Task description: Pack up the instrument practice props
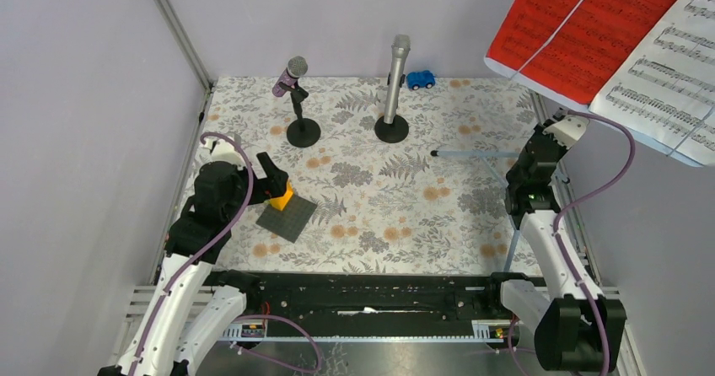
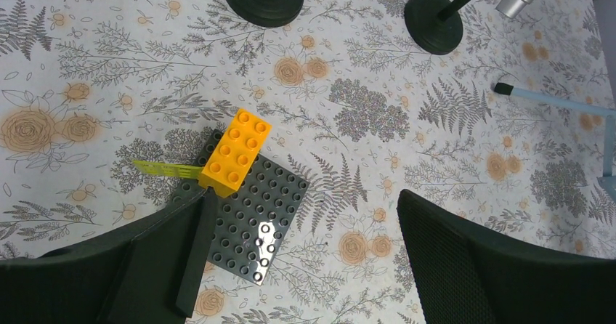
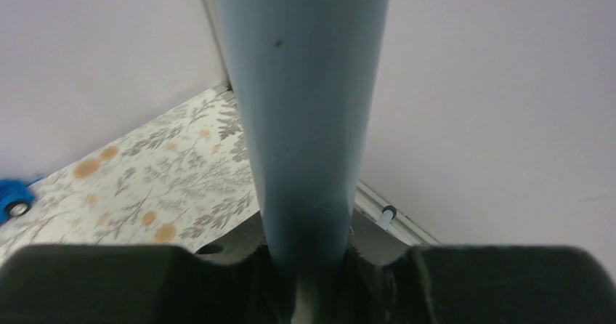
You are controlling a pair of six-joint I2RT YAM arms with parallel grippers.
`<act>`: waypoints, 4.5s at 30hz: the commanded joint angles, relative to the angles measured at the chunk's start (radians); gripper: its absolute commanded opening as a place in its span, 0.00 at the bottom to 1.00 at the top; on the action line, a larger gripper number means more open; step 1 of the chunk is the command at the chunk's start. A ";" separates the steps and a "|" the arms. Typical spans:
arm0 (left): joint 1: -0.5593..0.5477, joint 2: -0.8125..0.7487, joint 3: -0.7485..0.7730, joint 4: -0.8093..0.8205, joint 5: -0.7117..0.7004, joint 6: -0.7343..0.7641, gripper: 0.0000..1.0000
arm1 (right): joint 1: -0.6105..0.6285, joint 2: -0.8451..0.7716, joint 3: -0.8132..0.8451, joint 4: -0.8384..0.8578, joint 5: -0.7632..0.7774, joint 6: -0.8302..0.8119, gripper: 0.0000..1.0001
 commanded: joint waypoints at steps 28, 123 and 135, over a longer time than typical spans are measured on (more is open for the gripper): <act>0.015 -0.010 -0.009 0.058 0.010 0.009 0.99 | 0.599 -0.231 0.126 -0.257 -0.245 0.272 0.00; -0.428 0.183 -0.181 0.951 0.032 -0.069 0.99 | 0.793 -0.314 0.053 -0.663 -0.651 0.601 0.99; -0.428 -0.044 0.157 0.283 -0.097 -0.080 0.99 | 0.793 -0.563 0.193 -0.869 -0.603 0.410 1.00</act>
